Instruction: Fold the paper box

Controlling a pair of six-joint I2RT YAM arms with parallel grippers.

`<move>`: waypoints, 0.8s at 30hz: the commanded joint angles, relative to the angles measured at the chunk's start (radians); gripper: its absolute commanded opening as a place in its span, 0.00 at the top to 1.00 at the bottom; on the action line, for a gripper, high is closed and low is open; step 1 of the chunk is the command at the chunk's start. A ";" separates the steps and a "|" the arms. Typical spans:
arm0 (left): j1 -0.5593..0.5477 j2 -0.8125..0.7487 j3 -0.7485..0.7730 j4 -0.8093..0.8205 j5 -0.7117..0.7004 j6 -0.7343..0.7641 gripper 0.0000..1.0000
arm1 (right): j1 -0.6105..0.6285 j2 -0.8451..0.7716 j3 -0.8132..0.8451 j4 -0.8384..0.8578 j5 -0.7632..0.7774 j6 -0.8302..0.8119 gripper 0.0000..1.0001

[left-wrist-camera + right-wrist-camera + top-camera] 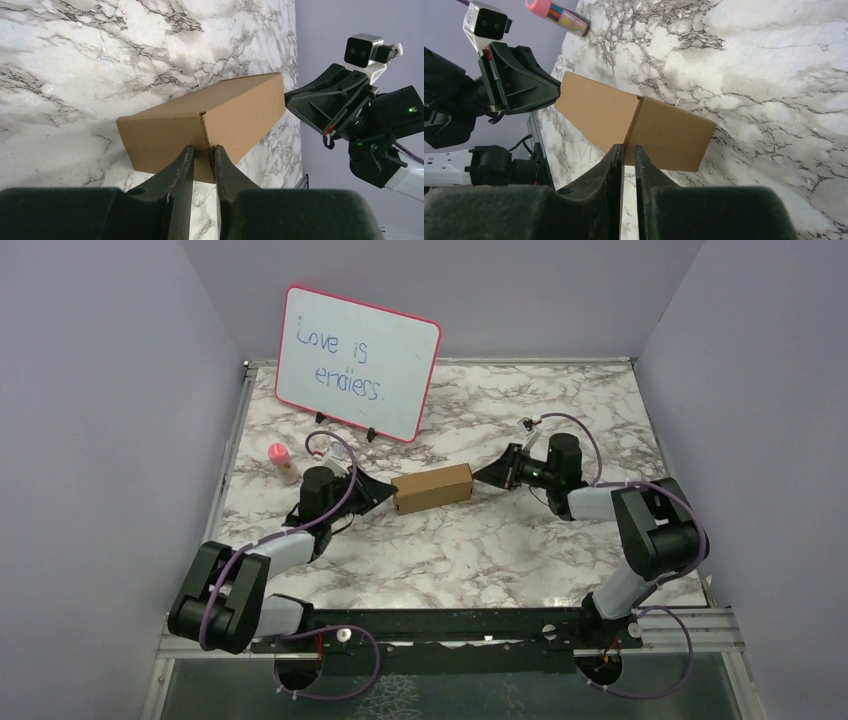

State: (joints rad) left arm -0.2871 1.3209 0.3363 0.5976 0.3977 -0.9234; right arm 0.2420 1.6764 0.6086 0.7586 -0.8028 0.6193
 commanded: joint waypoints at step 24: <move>0.059 -0.246 0.133 -0.482 0.000 0.169 0.30 | -0.003 -0.173 0.028 -0.268 0.031 -0.124 0.40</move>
State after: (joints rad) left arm -0.2535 1.1294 0.3973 0.2211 0.3687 -0.8585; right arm 0.2420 1.5604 0.6174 0.5556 -0.7979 0.5716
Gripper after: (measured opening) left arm 0.580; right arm 0.582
